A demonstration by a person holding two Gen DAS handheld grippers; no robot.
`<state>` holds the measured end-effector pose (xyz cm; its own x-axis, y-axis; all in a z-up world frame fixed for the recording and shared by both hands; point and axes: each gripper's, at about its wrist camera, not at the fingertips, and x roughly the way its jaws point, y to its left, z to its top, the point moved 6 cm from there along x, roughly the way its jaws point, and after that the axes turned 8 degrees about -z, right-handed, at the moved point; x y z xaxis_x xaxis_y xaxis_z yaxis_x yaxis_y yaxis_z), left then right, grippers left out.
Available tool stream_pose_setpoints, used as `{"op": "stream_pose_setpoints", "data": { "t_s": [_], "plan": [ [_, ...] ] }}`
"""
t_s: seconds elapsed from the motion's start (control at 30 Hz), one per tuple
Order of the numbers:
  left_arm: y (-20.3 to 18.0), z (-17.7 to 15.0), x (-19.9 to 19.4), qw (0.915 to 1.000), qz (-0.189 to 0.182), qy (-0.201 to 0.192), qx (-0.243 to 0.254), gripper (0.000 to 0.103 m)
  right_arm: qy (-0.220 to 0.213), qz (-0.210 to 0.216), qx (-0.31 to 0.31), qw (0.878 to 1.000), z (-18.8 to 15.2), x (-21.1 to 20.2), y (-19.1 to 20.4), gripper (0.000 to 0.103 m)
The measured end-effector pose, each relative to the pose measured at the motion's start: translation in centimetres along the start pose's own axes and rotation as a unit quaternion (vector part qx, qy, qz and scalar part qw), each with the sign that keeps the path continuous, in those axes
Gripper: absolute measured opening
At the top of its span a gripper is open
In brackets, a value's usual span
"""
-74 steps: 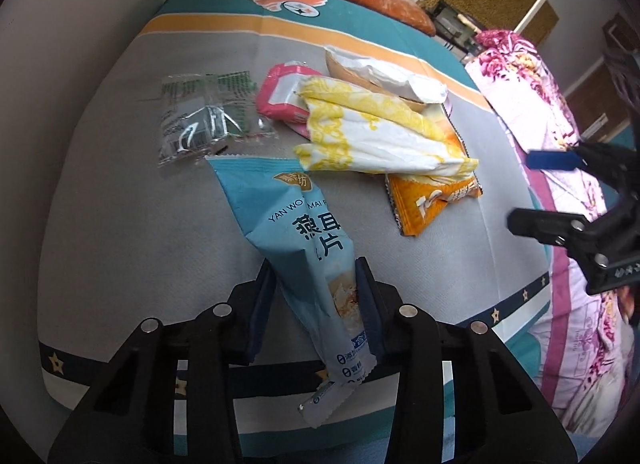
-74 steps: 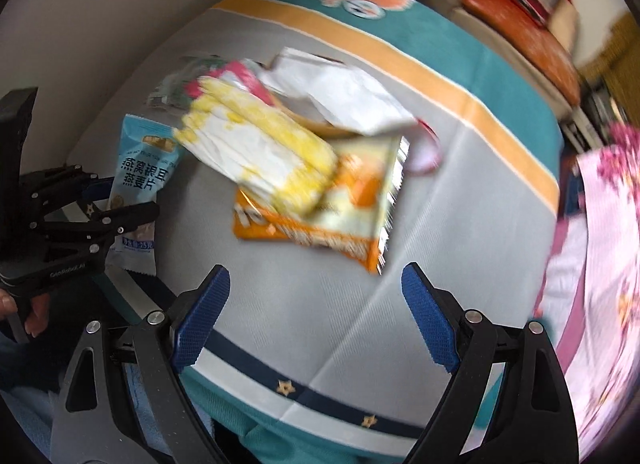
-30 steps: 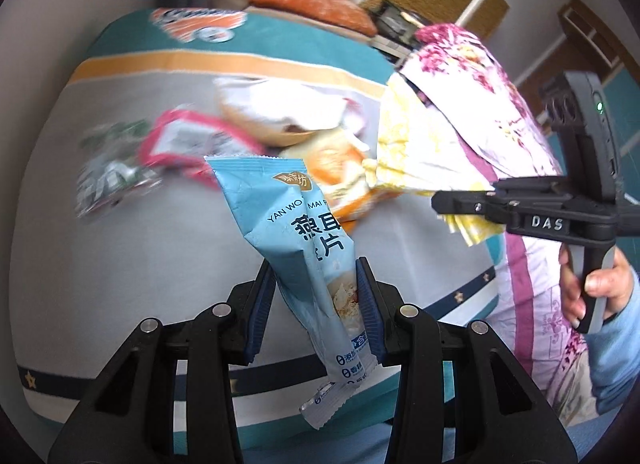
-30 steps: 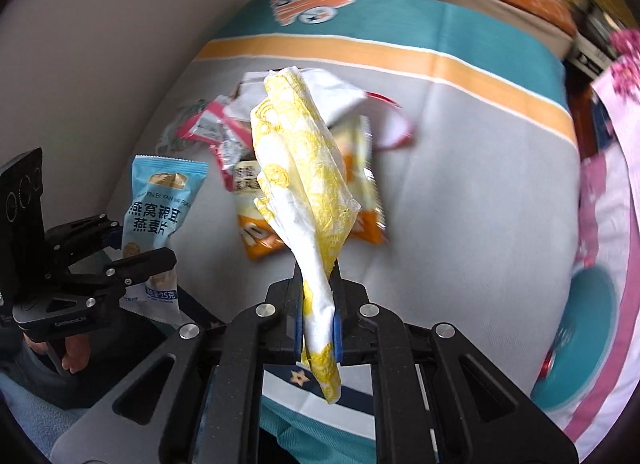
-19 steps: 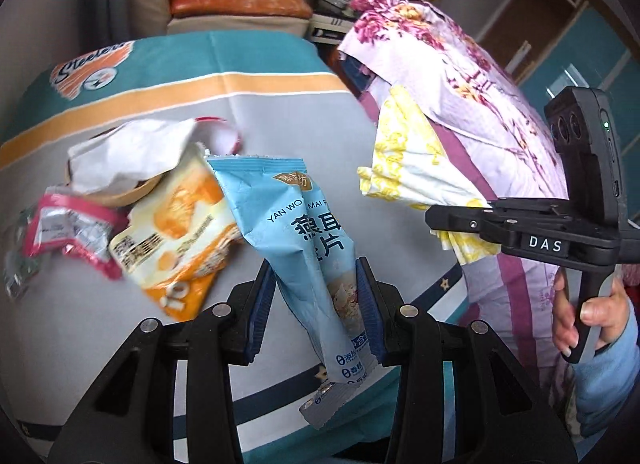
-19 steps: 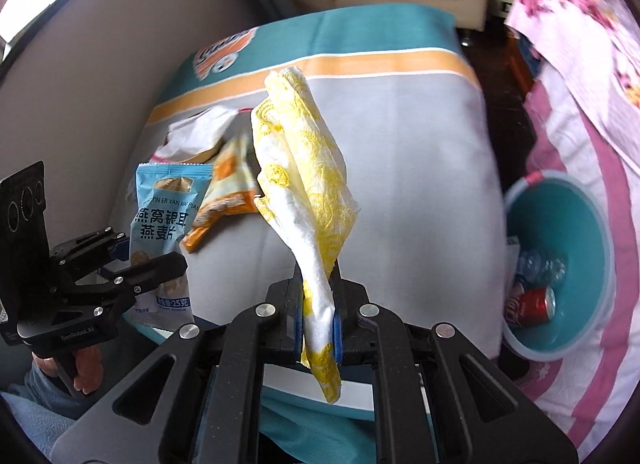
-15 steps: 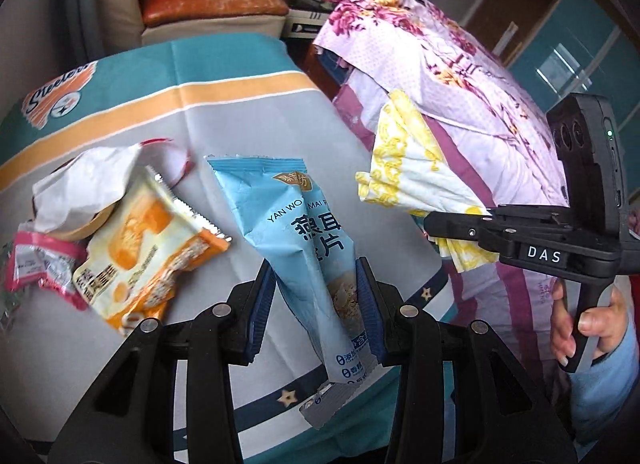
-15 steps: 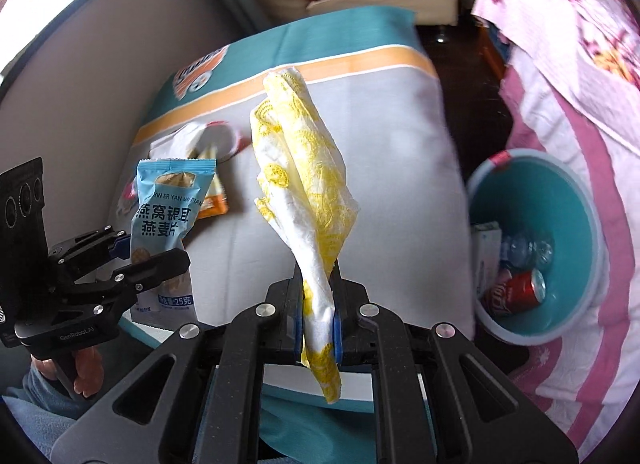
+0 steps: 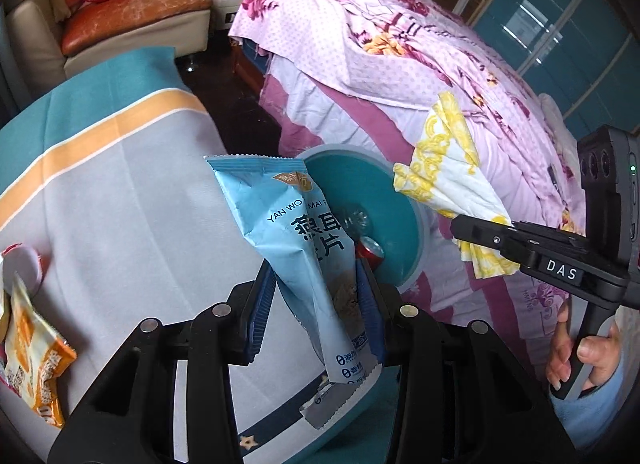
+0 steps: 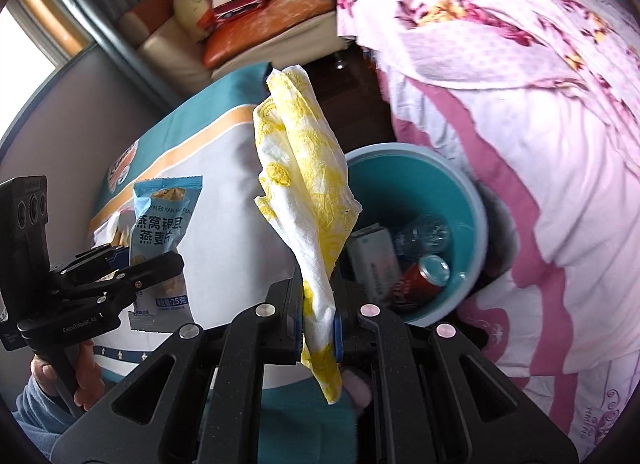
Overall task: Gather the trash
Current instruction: 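Carry both items to the teal bin while the left gripper drops the blue bag in, then open the right gripper to drop the yellow wrapper into the teal bin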
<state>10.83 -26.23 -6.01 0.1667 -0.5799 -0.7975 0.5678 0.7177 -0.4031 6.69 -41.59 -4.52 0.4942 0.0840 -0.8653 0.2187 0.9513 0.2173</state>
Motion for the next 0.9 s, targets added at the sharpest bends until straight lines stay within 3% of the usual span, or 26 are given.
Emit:
{"op": "stream_pose_setpoints", "data": {
  "t_s": [0.6,0.7,0.77,0.83,0.9],
  "plan": [
    [-3.0,2.7,8.6,0.9982,-0.012,0.056,0.018,0.046,0.013,-0.019,0.045,0.999,0.8,3.1,-5.1,0.013],
    [-2.9,2.8,9.1,0.9981,-0.009,0.058,0.02,0.055,0.017,-0.021,0.053,0.998,1.0,3.5,-5.8,0.013],
    [-2.6,2.9,9.1,0.9983,0.0,0.055,0.02,0.072,0.02,-0.022,0.056,0.998,1.0,3.8,-6.1,0.013],
    [-2.1,3.0,8.9,0.9987,0.007,0.048,0.015,0.08,0.023,-0.022,0.057,0.998,1.0,4.2,-6.2,0.013],
    [-1.7,3.0,8.8,0.9987,0.007,0.049,0.009,0.08,0.025,-0.02,0.057,0.998,1.0,4.4,-6.1,0.013]
  ]
}}
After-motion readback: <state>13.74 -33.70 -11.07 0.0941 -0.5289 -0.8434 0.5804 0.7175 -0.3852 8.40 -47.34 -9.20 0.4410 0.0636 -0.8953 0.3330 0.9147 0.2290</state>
